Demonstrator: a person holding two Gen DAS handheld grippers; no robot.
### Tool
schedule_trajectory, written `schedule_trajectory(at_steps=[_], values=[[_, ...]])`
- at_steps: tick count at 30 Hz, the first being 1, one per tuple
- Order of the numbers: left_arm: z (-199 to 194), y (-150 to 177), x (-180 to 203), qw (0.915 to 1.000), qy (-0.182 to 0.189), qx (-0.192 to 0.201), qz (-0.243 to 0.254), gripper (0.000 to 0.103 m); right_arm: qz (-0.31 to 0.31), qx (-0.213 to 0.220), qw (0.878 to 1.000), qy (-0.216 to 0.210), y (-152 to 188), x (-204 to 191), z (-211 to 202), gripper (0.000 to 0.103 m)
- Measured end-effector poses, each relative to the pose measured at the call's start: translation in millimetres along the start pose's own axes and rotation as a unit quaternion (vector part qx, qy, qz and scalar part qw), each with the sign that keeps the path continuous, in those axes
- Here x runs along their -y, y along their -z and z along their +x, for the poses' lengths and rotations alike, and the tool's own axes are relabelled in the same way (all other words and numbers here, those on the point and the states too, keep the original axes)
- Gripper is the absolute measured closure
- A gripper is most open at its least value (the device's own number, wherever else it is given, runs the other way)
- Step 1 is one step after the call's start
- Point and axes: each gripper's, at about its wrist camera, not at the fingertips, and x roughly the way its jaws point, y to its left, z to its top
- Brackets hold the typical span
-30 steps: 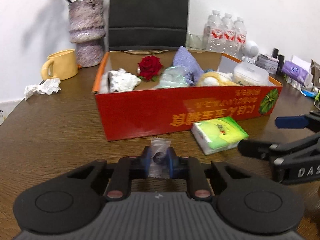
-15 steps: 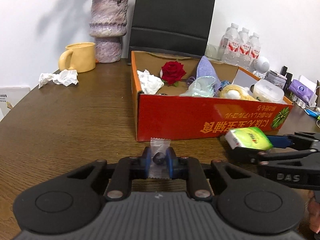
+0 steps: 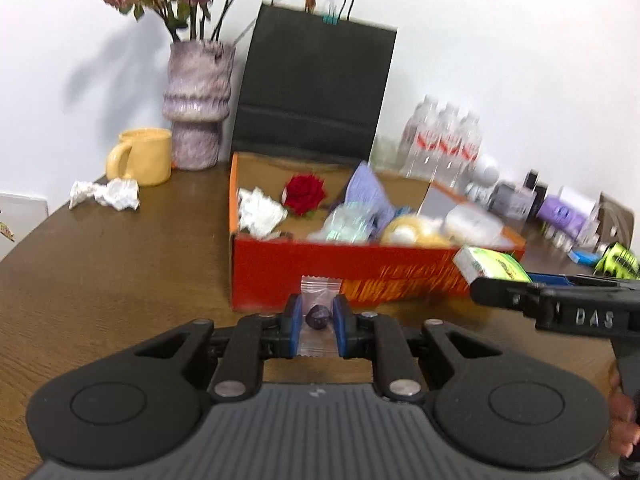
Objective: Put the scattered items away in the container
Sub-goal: 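Carry candy and tissue pack into the box and open both grippers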
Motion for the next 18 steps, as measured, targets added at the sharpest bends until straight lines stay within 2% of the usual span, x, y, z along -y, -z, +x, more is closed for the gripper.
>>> schedule_trajectory(at_steps=[4, 7, 12, 18], values=[[1.1, -34.5, 5.7, 0.9996, 0.006, 0.029, 0.002, 0.086, -0.01, 0.031, 0.999, 0.012, -36.4, 13.3, -0.7, 0.039], [20.7, -67.5, 14.7, 0.9989, 0.006, 0.046, 0.011, 0.086, -0.018, 0.045, 0.999, 0.023, -65.3, 21.9, 14.7, 0.039], [80.3, -97.5, 21.0, 0.9988, -0.01, 0.048, -0.008, 0.086, -0.01, 0.03, 0.999, 0.03, -93.1, 36.3, 68.8, 0.039], [142.8, -96.6, 15.3, 0.9996, -0.028, 0.001, -0.001, 0.086, -0.021, -0.025, 0.999, 0.035, -97.8, 50.5, 130.8, 0.039]])
